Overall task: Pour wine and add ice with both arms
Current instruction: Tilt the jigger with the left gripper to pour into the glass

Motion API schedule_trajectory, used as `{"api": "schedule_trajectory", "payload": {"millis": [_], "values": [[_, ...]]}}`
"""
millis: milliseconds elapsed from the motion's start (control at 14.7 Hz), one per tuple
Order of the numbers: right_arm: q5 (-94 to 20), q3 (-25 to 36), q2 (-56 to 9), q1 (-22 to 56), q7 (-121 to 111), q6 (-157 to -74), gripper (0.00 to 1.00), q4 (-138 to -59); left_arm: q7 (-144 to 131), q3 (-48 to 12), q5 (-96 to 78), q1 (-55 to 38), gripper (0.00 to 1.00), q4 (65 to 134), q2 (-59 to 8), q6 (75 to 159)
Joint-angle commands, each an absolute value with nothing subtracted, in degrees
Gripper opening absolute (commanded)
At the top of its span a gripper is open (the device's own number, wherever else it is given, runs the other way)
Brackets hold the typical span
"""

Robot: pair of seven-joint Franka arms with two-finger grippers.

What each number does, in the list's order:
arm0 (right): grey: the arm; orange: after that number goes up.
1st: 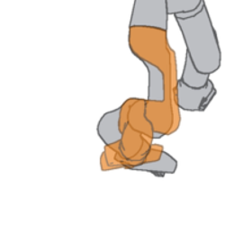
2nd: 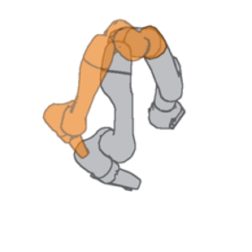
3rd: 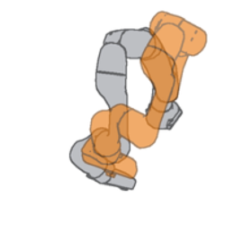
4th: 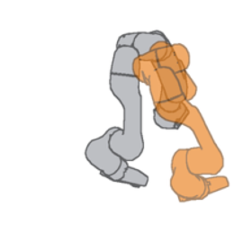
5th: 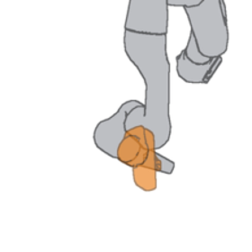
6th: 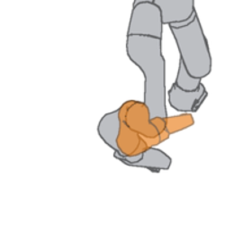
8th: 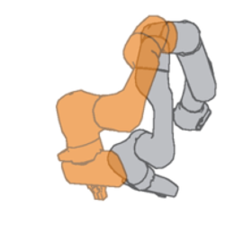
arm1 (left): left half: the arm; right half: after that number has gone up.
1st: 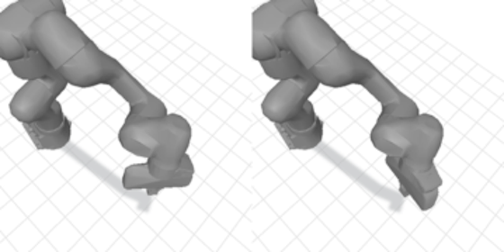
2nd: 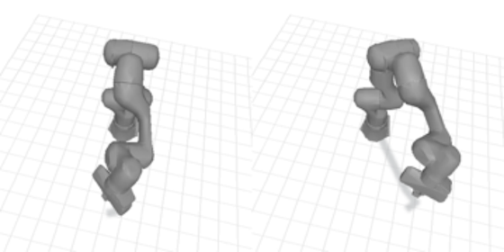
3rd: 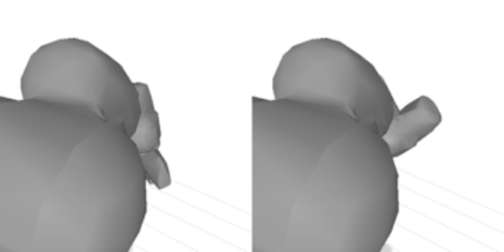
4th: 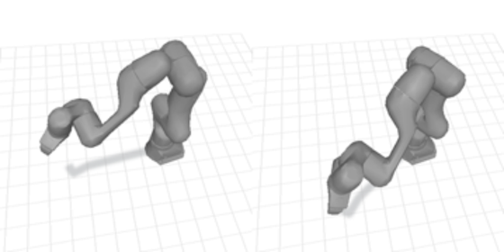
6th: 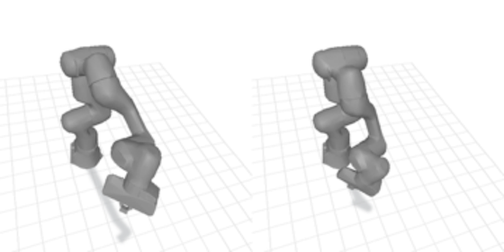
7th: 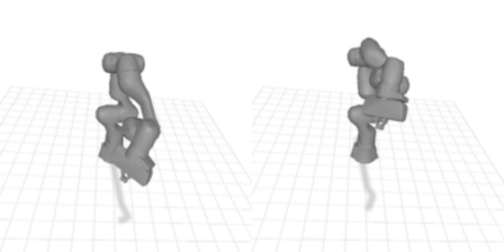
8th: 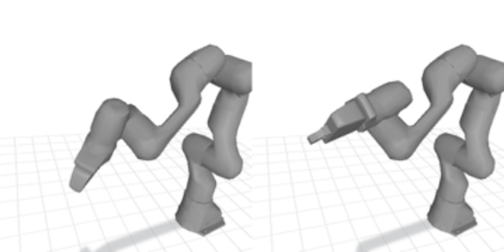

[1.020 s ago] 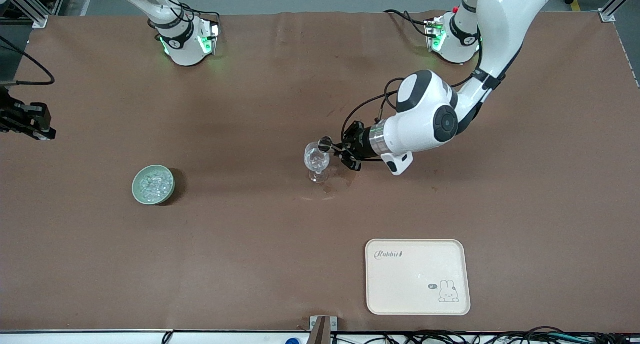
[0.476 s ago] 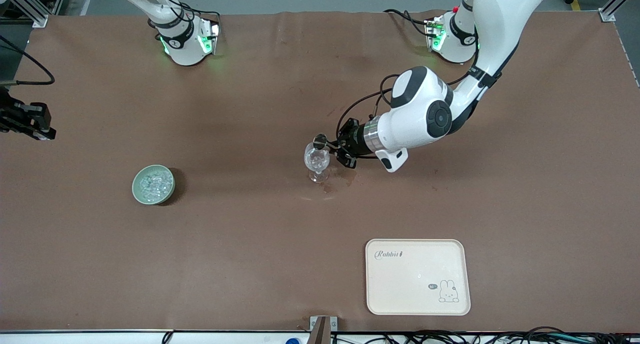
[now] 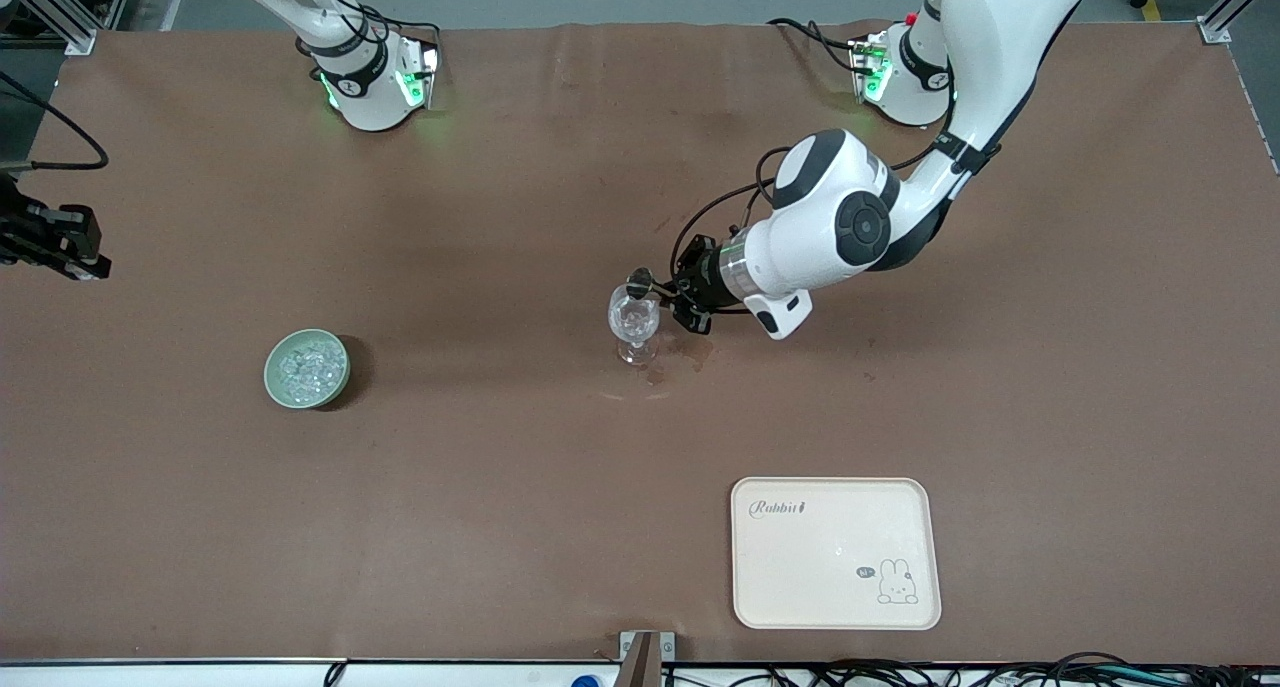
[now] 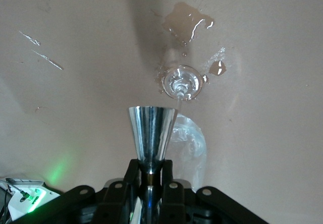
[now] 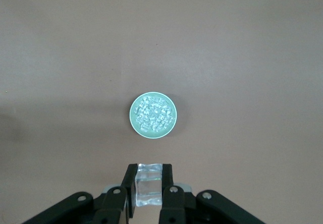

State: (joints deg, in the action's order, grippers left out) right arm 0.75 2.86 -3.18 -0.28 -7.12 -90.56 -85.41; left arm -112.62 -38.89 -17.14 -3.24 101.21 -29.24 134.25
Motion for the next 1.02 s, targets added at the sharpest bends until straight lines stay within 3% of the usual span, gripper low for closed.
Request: {"api": "schedule_trajectory", "payload": {"millis": [0, 952], "values": [[-0.1, 2.6, -1.8, -0.8, -7.6, -91.5, 0.04, -87.2, -115.8, -38.6, -14.3, -3.8, 0.01, 100.5, -29.1, 134.2], [-0.1, 2.6, -1.8, -0.6, -7.6, -91.5, 0.04, -87.2, -117.1, -38.9, -12.7, -2.7, 0.01, 98.6, -30.5, 134.3]]}}
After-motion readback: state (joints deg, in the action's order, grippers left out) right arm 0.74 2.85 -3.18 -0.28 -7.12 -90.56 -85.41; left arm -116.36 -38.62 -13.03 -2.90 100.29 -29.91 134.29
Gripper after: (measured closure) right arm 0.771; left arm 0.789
